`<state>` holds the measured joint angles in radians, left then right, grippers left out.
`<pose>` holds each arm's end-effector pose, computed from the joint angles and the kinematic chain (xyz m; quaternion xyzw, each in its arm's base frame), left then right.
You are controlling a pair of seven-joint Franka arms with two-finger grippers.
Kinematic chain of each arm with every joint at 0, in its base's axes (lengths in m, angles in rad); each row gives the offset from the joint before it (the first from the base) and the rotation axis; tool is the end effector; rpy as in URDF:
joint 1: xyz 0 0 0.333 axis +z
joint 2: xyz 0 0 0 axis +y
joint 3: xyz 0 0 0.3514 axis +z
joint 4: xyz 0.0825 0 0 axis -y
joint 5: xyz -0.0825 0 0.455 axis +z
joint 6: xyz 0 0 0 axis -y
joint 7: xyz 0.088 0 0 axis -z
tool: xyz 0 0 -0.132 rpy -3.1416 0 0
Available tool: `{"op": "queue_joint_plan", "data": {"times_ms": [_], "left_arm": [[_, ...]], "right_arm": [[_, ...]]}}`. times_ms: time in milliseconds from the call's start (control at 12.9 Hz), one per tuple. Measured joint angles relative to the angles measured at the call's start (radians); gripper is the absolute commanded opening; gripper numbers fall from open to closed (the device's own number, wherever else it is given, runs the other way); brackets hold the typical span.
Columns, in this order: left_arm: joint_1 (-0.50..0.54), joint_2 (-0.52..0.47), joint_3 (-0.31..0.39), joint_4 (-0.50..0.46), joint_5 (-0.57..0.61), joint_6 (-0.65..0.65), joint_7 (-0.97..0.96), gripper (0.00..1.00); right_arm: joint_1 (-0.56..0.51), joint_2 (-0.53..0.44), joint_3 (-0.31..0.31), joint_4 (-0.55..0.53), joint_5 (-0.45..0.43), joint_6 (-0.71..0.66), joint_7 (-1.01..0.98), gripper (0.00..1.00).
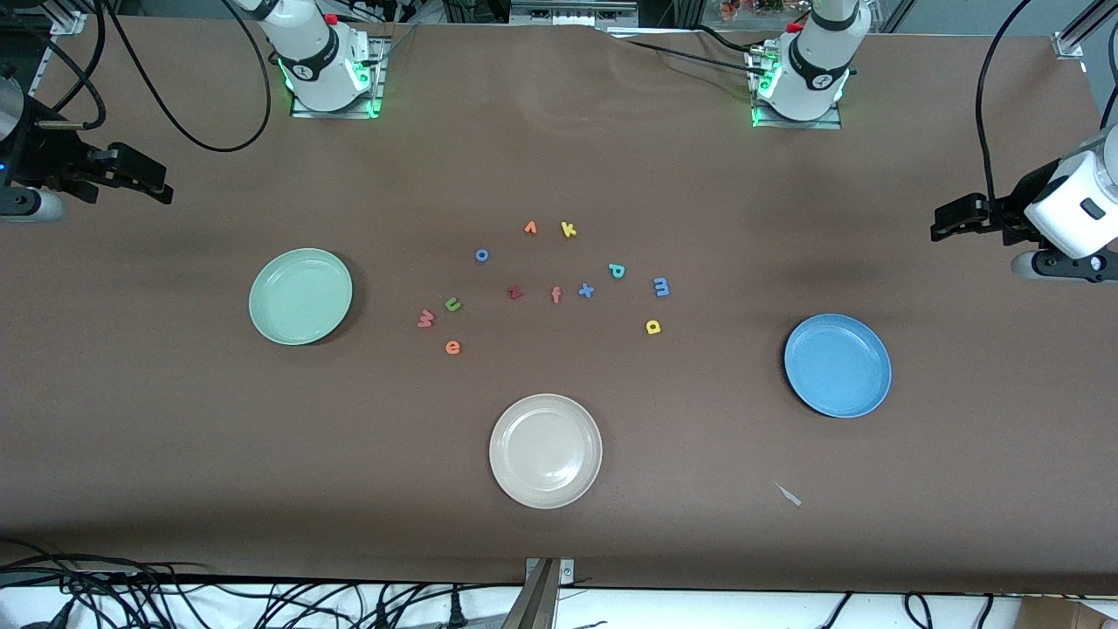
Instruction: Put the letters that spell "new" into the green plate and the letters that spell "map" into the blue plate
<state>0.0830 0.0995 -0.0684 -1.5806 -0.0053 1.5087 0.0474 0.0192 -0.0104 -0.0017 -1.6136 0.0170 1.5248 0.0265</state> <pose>0.6423 0.0104 0.5619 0.9962 -0.0164 -0.0852 0.0087 0.6135 0.0130 0.6145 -0.9992 0.0044 0.0394 0.0076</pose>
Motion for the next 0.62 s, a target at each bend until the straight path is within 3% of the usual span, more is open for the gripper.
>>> {"op": "queue_joint_plan", "data": {"times_ms": [620], "left_arm": [[0.000,0.000,0.000,0.000,0.000,0.000,0.000,1.00]], "right_arm": [[0.000,0.000,0.000,0.000,0.000,0.016,0.000,1.00]]}}
